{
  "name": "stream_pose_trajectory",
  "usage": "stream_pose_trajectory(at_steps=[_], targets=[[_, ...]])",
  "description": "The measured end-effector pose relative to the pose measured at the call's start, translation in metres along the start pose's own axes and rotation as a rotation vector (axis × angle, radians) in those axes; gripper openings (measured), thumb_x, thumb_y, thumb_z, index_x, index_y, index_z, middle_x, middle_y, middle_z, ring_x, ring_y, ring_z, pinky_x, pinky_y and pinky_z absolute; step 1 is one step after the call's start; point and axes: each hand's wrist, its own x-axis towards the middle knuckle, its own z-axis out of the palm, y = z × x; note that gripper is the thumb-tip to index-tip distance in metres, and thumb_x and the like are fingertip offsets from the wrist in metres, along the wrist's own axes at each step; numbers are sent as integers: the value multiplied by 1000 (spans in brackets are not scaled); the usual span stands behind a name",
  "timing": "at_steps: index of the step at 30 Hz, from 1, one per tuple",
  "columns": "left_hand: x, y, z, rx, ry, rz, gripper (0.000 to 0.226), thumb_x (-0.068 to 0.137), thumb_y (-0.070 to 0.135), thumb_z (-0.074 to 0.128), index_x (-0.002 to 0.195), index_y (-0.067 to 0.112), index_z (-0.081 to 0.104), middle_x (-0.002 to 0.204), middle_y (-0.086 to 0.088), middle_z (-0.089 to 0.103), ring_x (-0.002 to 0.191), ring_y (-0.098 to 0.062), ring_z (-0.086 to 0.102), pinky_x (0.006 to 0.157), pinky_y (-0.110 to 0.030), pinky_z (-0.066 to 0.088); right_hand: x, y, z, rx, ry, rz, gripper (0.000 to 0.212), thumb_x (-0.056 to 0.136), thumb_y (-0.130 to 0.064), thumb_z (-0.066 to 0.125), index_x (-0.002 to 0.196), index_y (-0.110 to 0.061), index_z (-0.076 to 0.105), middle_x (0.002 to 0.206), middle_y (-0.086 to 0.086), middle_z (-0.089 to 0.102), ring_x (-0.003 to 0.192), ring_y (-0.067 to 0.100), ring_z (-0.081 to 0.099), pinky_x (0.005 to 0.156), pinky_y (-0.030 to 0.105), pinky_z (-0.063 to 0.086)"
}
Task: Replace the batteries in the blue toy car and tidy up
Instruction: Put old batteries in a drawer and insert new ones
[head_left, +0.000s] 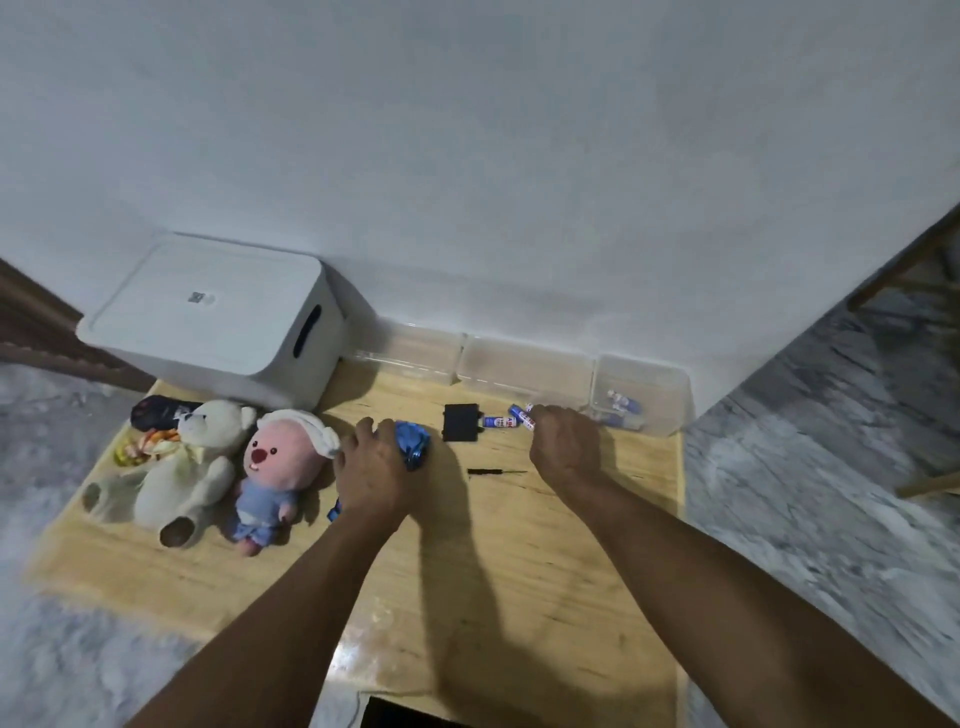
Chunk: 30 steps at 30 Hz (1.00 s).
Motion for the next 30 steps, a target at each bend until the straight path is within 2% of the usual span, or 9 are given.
stream_pose_trajectory(at_steps=[7, 11, 14, 18, 20, 22, 25, 27, 30], targets=[[-8, -17, 12, -87, -111, -70, 78, 77, 26, 75, 140, 15, 30, 133, -13, 47, 120, -34, 51, 90, -48, 53, 5, -1, -3, -29, -22, 40, 26, 91, 4, 46, 110, -7, 61, 102, 11, 68, 91, 28, 64, 68, 32, 41], [-10, -17, 7, -101, -63, -47, 74, 76, 23, 75, 137, 15, 35, 125, -13, 55, 114, -34, 56, 86, -48, 54, 4, 0, -5, 93, -4, 116, 24, 88, 5, 46, 103, -6, 61, 96, 13, 69, 86, 31, 64, 62, 29, 36], [-8, -14, -4, -235, -20, -79, 69, 74, 28, 72, 134, 16, 40, 115, -13, 59, 107, -35, 59, 86, -48, 53, 3, -1, -6, 277, 43, 166, 22, 84, 5, 51, 98, -7, 63, 87, 13, 69, 78, 32, 62, 59, 31, 43], [1, -12, -30, -670, -50, -139, 71, 72, 19, 79, 134, 15, 47, 114, -9, 66, 102, -29, 64, 88, -40, 53, -3, -13, -16, 638, 56, 161, 23, 82, -2, 64, 102, -15, 61, 88, 7, 70, 79, 26, 65, 68, 36, 55], [7, -13, -42, -1048, -191, -233, 72, 74, 9, 79, 137, 12, 44, 113, -13, 66, 94, -28, 67, 79, -40, 56, -3, -23, -25, 825, -15, 185, 35, 80, -1, 66, 106, -23, 58, 86, -1, 67, 79, 22, 66, 72, 41, 58], [7, -16, -51, -1336, -358, -308, 57, 81, 8, 73, 133, 11, 48, 111, -14, 66, 87, -26, 67, 72, -38, 55, -3, -33, -34, 995, -92, 221, 45, 79, 1, 64, 111, -30, 58, 84, -2, 63, 74, 20, 66, 71, 46, 59], [1, -18, -55, -1728, -574, -280, 37, 86, 16, 58, 122, 8, 56, 113, -17, 62, 91, -30, 64, 81, -43, 55, -2, -46, -51, 1191, -161, 225, 47, 80, 9, 62, 113, -24, 63, 90, 8, 60, 75, 24, 68, 68, 41, 61], [-5, -17, -58, -1916, -656, -271, 36, 87, 20, 50, 119, 6, 60, 106, -17, 67, 89, -31, 66, 77, -42, 58, -2, -54, -61, 1257, -161, 213, 41, 79, 8, 63, 107, -22, 65, 88, 8, 61, 82, 28, 70, 69, 40, 62], [-10, -16, -58, -1995, -674, -283, 36, 90, 21, 41, 115, 5, 62, 100, -17, 68, 84, -32, 66, 75, -40, 58, 0, -63, -69, 1220, -99, 183, 27, 79, -4, 69, 95, -25, 66, 77, 1, 69, 76, 21, 70, 75, 42, 59]])
